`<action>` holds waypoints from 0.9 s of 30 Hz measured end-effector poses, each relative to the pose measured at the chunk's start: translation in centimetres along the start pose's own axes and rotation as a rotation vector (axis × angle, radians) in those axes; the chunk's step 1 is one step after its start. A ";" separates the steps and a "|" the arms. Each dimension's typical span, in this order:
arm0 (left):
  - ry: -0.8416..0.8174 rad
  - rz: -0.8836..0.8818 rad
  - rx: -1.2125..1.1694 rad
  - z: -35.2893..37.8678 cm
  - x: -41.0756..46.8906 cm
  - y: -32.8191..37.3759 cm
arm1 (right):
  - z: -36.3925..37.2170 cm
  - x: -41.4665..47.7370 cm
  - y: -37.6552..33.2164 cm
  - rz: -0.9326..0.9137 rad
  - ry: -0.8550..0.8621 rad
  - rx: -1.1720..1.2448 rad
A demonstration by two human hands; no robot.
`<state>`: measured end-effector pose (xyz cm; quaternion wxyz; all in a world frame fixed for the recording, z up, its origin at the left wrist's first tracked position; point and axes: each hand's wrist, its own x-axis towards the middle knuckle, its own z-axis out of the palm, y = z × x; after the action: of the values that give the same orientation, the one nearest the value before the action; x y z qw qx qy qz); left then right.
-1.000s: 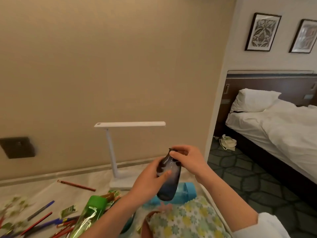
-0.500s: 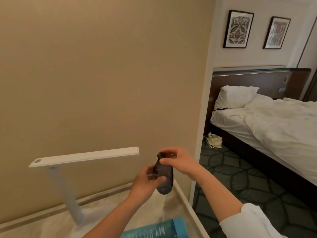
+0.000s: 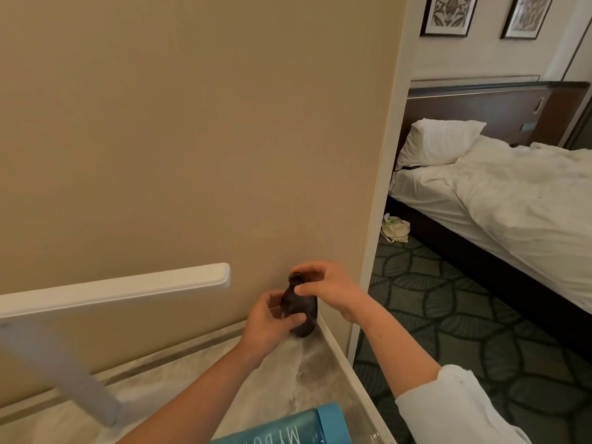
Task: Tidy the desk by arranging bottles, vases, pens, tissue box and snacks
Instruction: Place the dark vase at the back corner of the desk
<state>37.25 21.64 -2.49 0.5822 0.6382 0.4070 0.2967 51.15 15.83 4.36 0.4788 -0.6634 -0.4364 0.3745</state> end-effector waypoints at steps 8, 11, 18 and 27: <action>-0.015 0.022 -0.043 -0.2 0.8 -0.6 | 0.2 0.4 0.5 -0.003 0.013 0.025; -0.023 0.035 -0.033 -0.3 1.0 -0.4 | 0.4 0.6 0.5 -0.009 0.028 0.031; -0.024 0.051 -0.036 -0.4 1.1 -0.7 | 0.9 0.8 1.0 -0.037 0.044 0.002; -0.032 0.054 -0.002 -0.6 1.3 -0.8 | 1.3 0.5 2.3 -0.011 0.055 0.016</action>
<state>37.23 23.03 -3.32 0.5810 0.6530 0.3802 0.3025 50.61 16.33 1.74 0.4982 -0.6671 -0.4237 0.3567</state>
